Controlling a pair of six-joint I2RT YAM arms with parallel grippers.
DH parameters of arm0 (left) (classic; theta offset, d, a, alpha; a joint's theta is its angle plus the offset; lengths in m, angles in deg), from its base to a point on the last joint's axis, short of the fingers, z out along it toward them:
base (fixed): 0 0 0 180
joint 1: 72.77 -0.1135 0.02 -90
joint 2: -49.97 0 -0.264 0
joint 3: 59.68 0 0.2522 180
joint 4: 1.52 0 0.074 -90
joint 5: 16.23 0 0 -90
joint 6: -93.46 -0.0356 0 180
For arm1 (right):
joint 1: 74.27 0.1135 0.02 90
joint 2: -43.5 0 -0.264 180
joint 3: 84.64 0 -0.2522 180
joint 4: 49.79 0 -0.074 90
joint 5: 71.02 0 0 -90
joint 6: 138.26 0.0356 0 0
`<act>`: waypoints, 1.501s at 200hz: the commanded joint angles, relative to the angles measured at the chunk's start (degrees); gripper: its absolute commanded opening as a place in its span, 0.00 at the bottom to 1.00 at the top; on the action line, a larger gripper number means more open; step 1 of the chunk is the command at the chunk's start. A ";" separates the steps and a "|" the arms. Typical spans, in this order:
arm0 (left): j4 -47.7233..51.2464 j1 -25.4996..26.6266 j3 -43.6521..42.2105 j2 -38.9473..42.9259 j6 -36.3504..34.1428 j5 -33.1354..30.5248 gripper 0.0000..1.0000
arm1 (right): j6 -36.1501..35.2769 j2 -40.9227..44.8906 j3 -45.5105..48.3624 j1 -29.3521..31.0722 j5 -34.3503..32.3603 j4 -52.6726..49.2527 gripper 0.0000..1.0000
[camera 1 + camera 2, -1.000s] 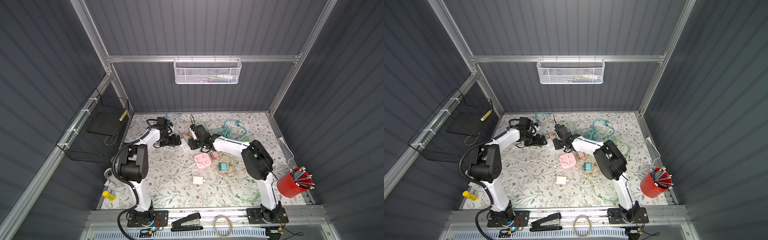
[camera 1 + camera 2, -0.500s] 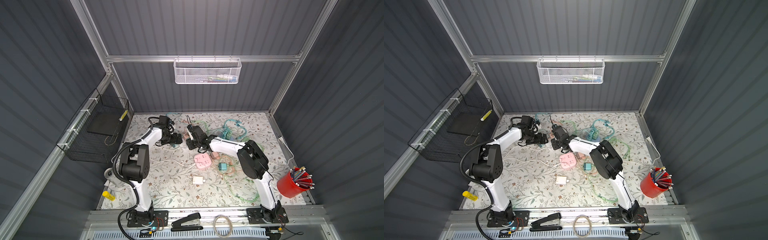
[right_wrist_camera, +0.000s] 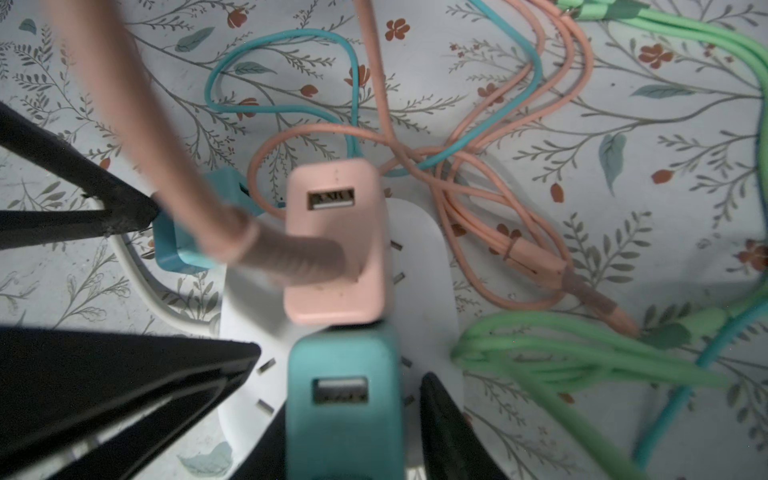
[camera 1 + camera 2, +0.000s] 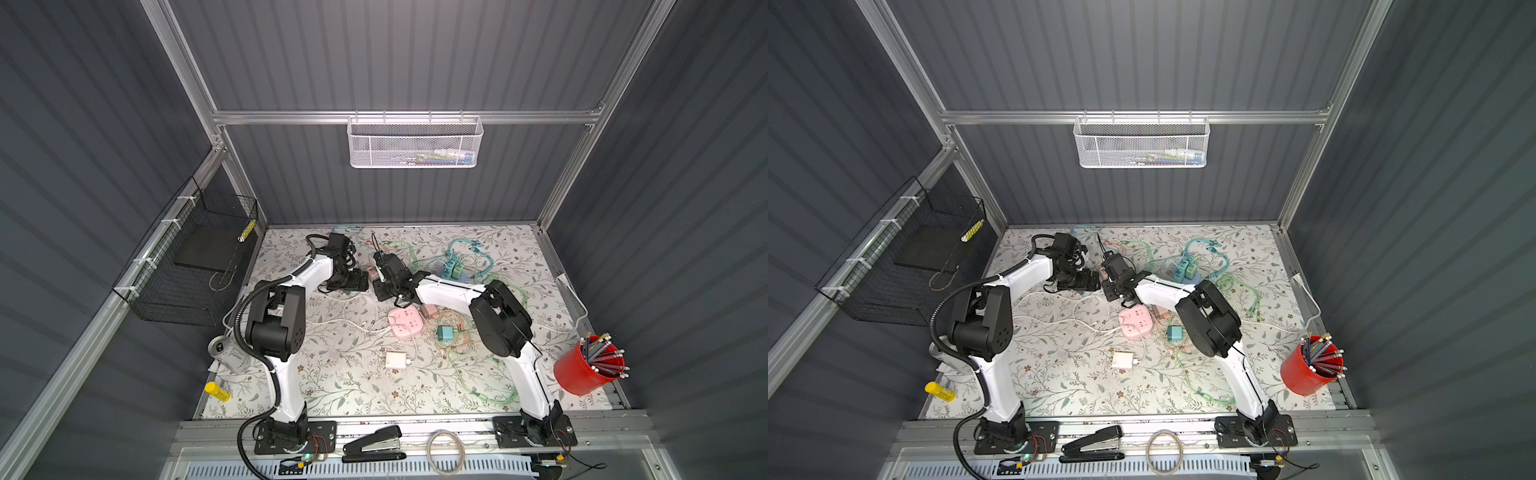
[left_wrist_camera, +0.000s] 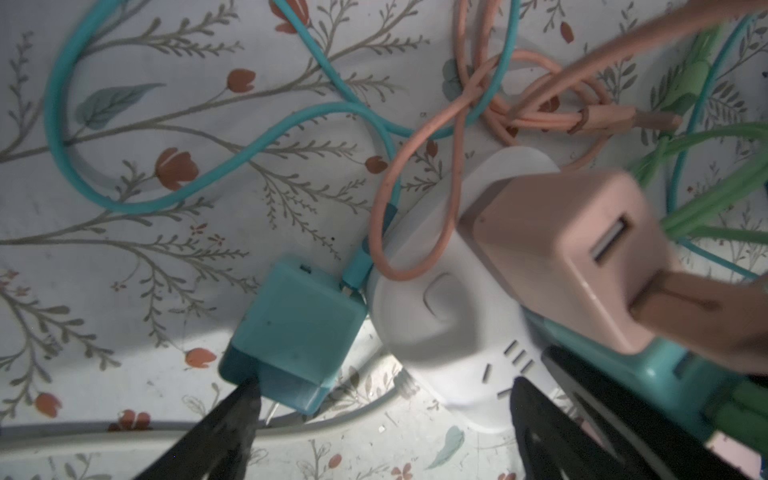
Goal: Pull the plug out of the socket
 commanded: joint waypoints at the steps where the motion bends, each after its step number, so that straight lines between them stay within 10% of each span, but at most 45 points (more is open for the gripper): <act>1: 1.60 0.44 1.88 -1.27 0.80 -1.24 0.94 | -0.59 -0.50 -0.64 0.12 -0.73 -0.77 0.41; 300: 4.09 2.55 2.82 -3.11 3.63 -10.28 0.94 | -0.69 1.62 -4.97 0.91 -0.46 -4.57 0.01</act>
